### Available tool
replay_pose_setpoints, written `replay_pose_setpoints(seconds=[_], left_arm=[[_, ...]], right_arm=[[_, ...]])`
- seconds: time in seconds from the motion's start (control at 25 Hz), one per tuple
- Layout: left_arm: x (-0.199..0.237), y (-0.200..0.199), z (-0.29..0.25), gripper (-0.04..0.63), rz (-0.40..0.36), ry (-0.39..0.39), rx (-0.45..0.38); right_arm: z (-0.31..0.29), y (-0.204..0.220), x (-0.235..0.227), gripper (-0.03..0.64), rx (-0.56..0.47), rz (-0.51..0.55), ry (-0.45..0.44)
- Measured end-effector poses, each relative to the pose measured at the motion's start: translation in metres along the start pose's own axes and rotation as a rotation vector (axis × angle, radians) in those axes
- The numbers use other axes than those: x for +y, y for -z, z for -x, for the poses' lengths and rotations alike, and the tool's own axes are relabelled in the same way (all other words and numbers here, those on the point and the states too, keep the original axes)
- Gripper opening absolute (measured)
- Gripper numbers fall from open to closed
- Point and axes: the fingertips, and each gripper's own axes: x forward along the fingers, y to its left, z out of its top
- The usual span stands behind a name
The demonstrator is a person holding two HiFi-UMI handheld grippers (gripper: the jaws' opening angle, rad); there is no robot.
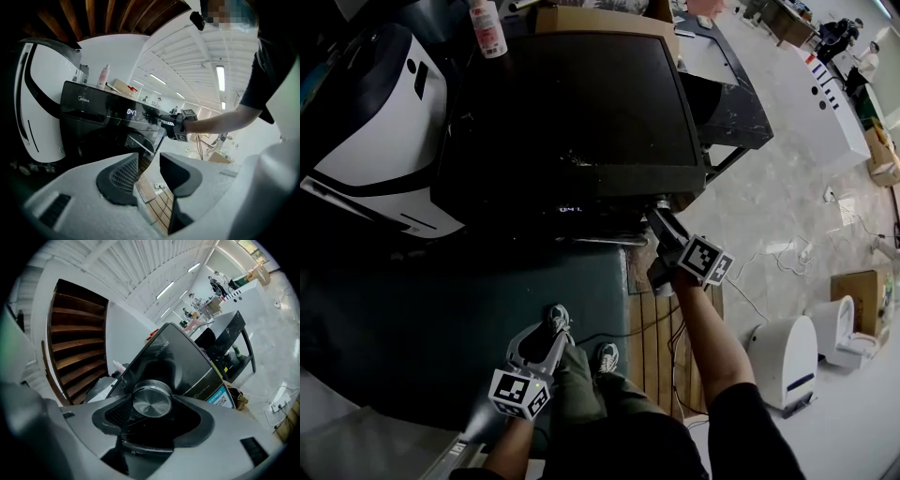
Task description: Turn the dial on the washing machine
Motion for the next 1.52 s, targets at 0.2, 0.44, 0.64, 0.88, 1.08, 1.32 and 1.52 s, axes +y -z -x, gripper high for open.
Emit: replay_pose_setpoints(seconds=[0.2,0.44,0.64,0.88,1.08,1.32,1.52], left_arm=[[-0.002,0.001,-0.002,0.135,0.000,0.005,0.006],[-0.007,0.002,-0.008,0.135,-0.003,0.016,0.015],[-0.008,-0.001,-0.011,0.135,-0.004,0.018,0.018],[-0.015,-0.001,-0.017,0.135,-0.007,0.033,0.021],[-0.022,0.001,-0.018,0.135,-0.008,0.044,0.021],[-0.019,0.009,-0.011,0.135,0.005,0.030,0.028],[-0.007,0.016,0.001,0.135,0.026,0.002,0.033]], right_arm=[[0.004,0.004,-0.012,0.267,-0.008,-0.250,-0.027],[0.001,0.002,-0.020,0.262,-0.058,-0.456,-0.129],[0.002,-0.001,-0.016,0.285,-0.043,-0.344,-0.102],[0.010,0.001,-0.011,0.383,-0.012,-0.178,-0.010],[0.015,-0.001,0.004,0.385,-0.013,0.246,0.091],[0.011,0.007,0.021,0.380,0.045,0.843,0.283],[0.001,0.010,0.024,0.369,0.084,1.165,0.427]])
